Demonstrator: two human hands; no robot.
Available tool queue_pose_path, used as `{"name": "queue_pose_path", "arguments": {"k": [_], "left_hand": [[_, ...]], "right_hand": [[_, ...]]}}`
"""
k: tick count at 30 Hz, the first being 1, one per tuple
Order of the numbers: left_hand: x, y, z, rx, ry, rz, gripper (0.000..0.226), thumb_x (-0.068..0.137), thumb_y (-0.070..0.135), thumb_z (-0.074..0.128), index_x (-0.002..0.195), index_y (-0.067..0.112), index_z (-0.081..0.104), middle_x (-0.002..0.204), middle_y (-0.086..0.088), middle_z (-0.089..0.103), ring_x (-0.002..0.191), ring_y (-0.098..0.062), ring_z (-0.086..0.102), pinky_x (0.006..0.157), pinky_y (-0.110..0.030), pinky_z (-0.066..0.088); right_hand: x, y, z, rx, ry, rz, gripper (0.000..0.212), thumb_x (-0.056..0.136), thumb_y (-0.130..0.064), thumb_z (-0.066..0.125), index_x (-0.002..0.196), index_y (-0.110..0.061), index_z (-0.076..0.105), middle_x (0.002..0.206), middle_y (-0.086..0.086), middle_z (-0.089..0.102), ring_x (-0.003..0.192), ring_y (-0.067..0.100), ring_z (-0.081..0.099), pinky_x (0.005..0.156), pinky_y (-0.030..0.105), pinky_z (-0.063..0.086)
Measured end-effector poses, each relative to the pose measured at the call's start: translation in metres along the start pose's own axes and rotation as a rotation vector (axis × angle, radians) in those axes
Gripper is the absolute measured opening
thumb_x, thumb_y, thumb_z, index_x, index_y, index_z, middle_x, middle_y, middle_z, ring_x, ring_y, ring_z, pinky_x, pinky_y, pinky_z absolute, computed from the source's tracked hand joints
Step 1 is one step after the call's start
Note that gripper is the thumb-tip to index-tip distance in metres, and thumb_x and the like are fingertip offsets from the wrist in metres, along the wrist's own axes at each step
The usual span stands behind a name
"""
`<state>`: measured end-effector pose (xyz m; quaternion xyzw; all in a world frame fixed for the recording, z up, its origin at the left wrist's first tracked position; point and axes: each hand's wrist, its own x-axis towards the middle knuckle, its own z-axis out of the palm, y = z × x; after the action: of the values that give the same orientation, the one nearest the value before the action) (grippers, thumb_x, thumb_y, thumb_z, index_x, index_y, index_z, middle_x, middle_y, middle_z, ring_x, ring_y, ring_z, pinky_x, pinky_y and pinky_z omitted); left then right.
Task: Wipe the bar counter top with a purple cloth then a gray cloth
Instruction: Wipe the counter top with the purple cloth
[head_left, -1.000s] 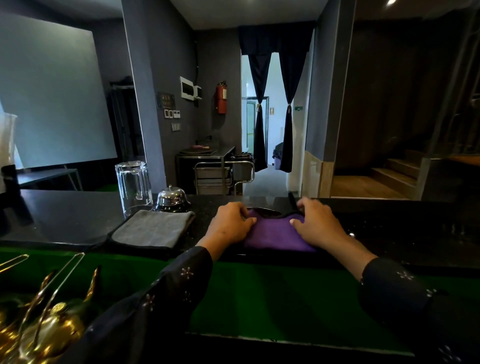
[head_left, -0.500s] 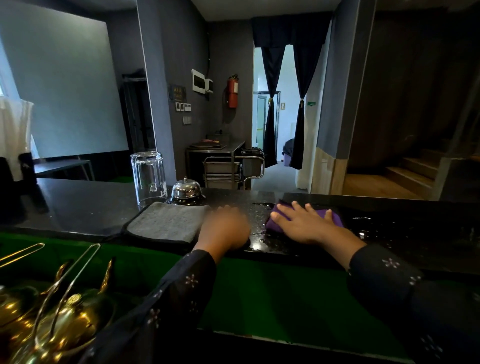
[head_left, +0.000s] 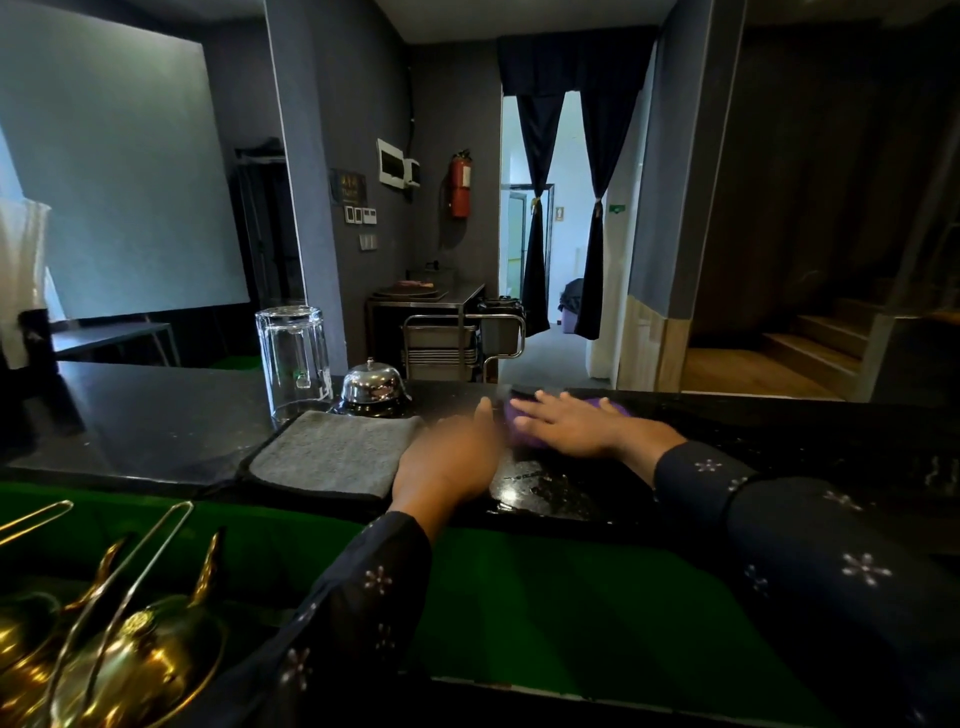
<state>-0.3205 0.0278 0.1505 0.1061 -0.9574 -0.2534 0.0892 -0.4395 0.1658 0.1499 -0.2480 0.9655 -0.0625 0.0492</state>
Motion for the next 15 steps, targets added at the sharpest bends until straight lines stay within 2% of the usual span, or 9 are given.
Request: {"name": "queue_pose_path", "arguments": {"k": [3,6,9,12,15], "left_hand": [[-0.006,0.003,0.000,-0.033,0.016,-0.013,0.062,0.101,0.041,0.005,0.143,0.007,0.036,0.150,-0.014,0.035,0.143,-0.027,0.024,0.116,-0.042,0.014],[-0.004,0.006,0.003,-0.011,0.054,-0.044,0.060,0.101,0.037,0.004,0.142,0.008,0.038,0.146,-0.018,0.040,0.139,-0.030,0.031,0.113,-0.044,0.020],[-0.003,0.008,0.000,-0.056,0.071,-0.059,0.064,0.100,0.042,0.004,0.137,0.009,0.045,0.140,-0.018,0.048,0.132,-0.032,0.041,0.108,-0.045,0.028],[-0.001,0.004,-0.001,-0.117,0.070,-0.050,0.058,0.101,0.041,0.006,0.145,0.015,0.033,0.147,-0.014,0.041,0.135,-0.030,0.038,0.109,-0.042,0.026],[0.004,0.002,-0.001,-0.152,0.068,-0.068,0.059,0.100,0.044,0.006,0.146,0.017,0.031,0.147,-0.014,0.041,0.136,-0.030,0.037,0.110,-0.043,0.024]], "right_hand": [[-0.009,0.038,-0.004,0.034,0.033,0.184,0.063,0.090,-0.072,0.013,0.149,-0.049,0.009,0.163,-0.004,0.000,0.148,0.031,-0.002,0.111,0.067,-0.006],[-0.012,0.036,-0.007,0.006,0.036,0.317,0.063,0.090,-0.073,0.014,0.149,-0.050,0.005,0.163,-0.002,-0.004,0.147,0.035,-0.006,0.106,0.073,-0.010],[-0.009,-0.007,-0.002,-0.022,0.001,0.203,0.063,0.090,-0.073,0.015,0.148,-0.051,0.003,0.162,-0.001,-0.006,0.146,0.038,-0.009,0.104,0.075,-0.009],[-0.020,-0.045,0.007,-0.039,-0.007,-0.014,0.059,0.091,-0.070,0.013,0.147,-0.053,0.005,0.163,-0.002,-0.004,0.148,0.034,-0.005,0.107,0.072,-0.007],[-0.054,-0.043,0.015,-0.034,0.008,-0.096,0.057,0.092,-0.069,0.014,0.146,-0.054,0.006,0.162,-0.006,-0.003,0.149,0.028,-0.004,0.107,0.069,-0.010]]}}
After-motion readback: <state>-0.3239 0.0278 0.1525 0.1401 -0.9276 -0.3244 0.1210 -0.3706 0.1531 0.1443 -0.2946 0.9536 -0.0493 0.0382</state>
